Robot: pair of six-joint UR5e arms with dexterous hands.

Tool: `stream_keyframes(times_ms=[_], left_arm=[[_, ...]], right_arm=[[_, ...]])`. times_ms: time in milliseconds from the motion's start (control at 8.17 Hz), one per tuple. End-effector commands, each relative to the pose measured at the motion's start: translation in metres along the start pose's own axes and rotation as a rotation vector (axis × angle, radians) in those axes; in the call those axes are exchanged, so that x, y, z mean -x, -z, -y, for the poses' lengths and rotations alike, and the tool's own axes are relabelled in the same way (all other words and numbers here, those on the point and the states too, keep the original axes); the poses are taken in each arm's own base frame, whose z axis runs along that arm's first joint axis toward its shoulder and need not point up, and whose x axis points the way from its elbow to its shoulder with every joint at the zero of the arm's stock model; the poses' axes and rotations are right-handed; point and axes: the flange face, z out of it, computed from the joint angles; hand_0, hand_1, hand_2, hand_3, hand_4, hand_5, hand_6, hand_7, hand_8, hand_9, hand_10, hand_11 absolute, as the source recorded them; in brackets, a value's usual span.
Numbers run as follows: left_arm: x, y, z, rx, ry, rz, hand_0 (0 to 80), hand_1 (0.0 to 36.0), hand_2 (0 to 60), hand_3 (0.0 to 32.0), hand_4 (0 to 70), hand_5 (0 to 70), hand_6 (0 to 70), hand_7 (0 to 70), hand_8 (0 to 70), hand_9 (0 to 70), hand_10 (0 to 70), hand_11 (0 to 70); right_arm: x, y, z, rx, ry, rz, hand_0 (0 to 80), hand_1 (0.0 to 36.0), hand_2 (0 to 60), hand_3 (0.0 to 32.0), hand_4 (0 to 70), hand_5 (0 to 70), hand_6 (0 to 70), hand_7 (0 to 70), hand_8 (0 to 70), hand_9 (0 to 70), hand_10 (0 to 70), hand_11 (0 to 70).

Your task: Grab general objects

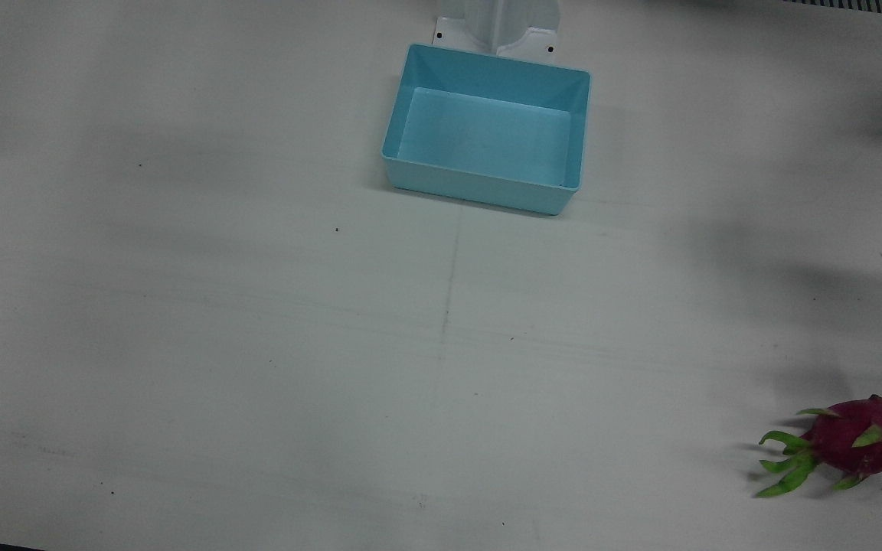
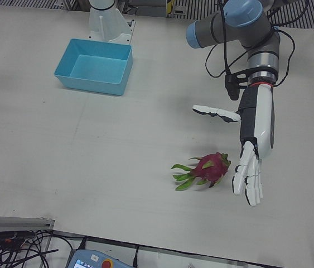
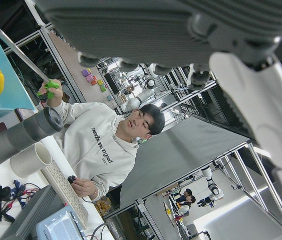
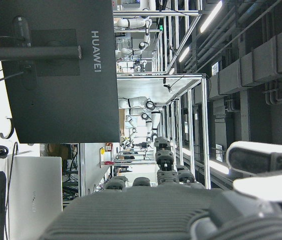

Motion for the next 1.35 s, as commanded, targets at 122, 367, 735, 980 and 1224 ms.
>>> stream_keyframes(times_ms=[122,367,735,980,1224], left_arm=[[-0.009,0.004,-0.021,0.064,0.012,-0.017,56.5,23.6,8.4,0.0,2.7,0.0,0.0,0.5,0.0,0.0,0.0,0.0],[-0.014,0.008,-0.029,0.085,0.014,-0.024,56.9,24.7,10.9,2.8,2.2,0.0,0.0,0.0,0.0,0.0,0.0,0.0],[-0.023,0.012,-0.046,0.124,-0.005,-0.037,58.5,26.0,11.6,3.8,2.4,0.0,0.0,1.0,0.0,0.0,0.0,0.0],[-0.039,0.021,-0.067,0.149,-0.146,-0.005,59.2,26.3,11.0,3.8,3.0,0.0,0.0,1.2,0.0,0.0,0.0,0.0],[-0.057,0.018,-0.085,0.175,-0.22,0.009,58.9,26.3,11.3,0.8,2.7,0.0,0.0,0.7,0.0,0.0,0.0,0.0]], right_arm=[[0.0,0.0,0.001,-0.002,0.0,0.0,0.0,0.0,0.0,0.0,0.0,0.0,0.0,0.0,0.0,0.0,0.0,0.0],[0.0,0.0,0.0,0.001,0.0,0.0,0.0,0.0,0.0,0.0,0.0,0.0,0.0,0.0,0.0,0.0,0.0,0.0],[0.0,0.0,0.001,-0.002,0.0,0.0,0.0,0.0,0.0,0.0,0.0,0.0,0.0,0.0,0.0,0.0,0.0,0.0],[0.0,0.0,0.0,0.001,0.0,0.0,0.0,0.0,0.0,0.0,0.0,0.0,0.0,0.0,0.0,0.0,0.0,0.0],[0.0,0.0,0.0,0.0,0.0,0.0,0.0,0.0,0.0,0.0,0.0,0.0,0.0,0.0,0.0,0.0,0.0,0.0]])
